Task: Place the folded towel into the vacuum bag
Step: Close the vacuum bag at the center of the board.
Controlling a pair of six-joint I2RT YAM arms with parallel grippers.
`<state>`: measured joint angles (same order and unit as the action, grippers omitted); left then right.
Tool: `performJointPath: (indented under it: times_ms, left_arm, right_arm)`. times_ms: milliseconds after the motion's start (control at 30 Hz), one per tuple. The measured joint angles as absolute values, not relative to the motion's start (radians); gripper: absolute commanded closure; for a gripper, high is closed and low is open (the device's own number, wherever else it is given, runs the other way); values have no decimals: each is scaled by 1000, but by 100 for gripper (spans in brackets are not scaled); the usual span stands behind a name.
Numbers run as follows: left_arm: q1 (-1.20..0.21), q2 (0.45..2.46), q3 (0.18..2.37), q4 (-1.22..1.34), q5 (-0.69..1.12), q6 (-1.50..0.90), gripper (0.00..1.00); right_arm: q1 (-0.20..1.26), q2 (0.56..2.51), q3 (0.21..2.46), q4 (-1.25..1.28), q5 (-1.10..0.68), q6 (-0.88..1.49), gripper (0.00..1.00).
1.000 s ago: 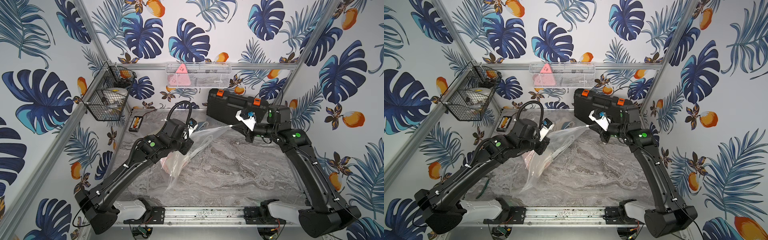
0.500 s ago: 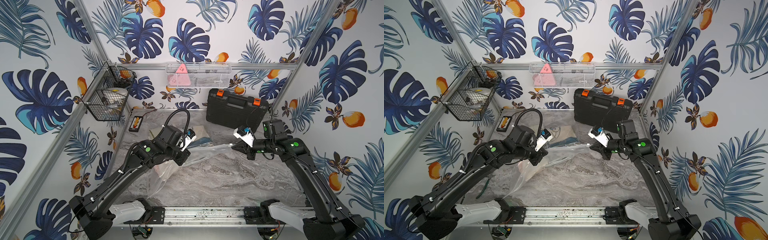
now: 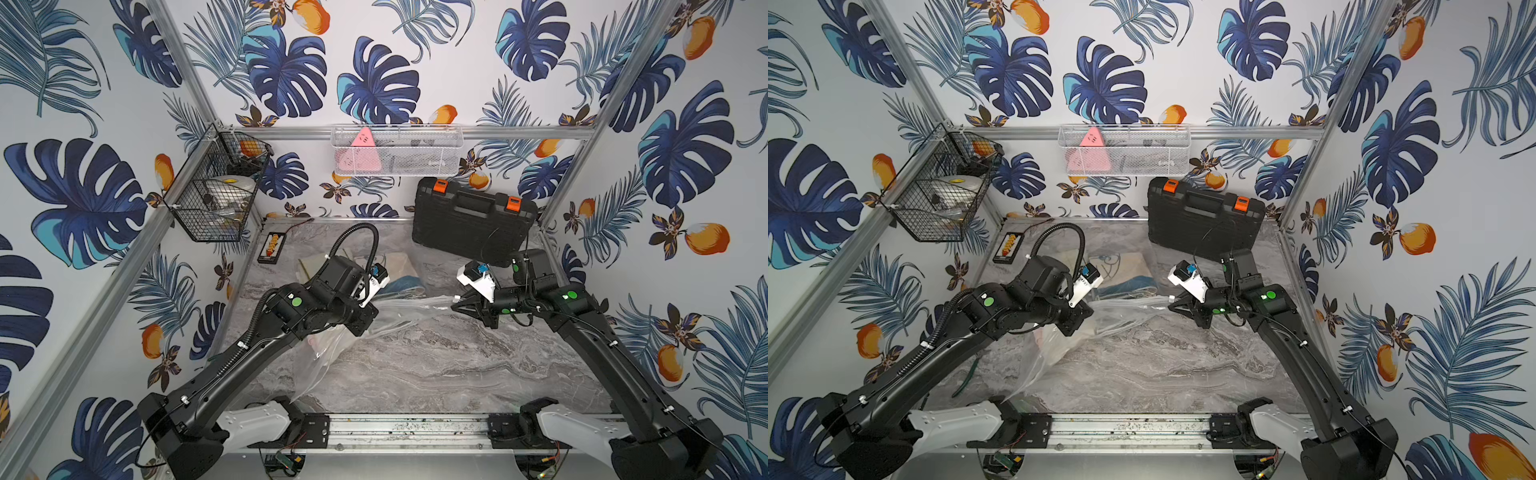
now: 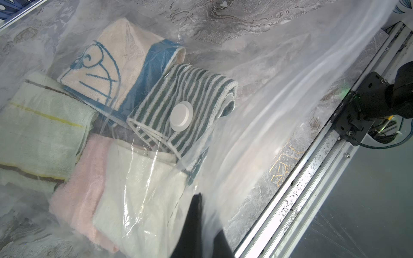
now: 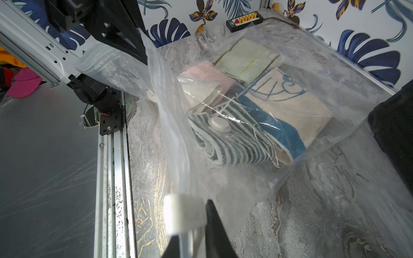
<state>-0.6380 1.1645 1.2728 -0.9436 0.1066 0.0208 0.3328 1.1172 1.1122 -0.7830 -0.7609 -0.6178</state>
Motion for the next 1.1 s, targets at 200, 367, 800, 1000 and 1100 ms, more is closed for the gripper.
performJointPath:
  times_ms: [200,367,800,1000,1100]
  left_arm:
    - [-638,1167,1269,-945,99,21,100]
    - [-638,1169,1269,-947,99,22,100]
    - [-638,1168,1262,-955,89,22,90]
    - [-638,1174,1397,-1010,132,21,46]
    - [-645,1178,1441,-993,226,22,38]
  right_arm:
    - [334,1078,1112,-785,-728,-617,74]
    - [334,1052,1121,-795,-710,-614,77]
    - [334,1060,1163,-807,-728,-603,100]
    - [334,1059,1168,-827,-743,-612,100]
    - [334,1054,1176,-847,-751,-614,100]
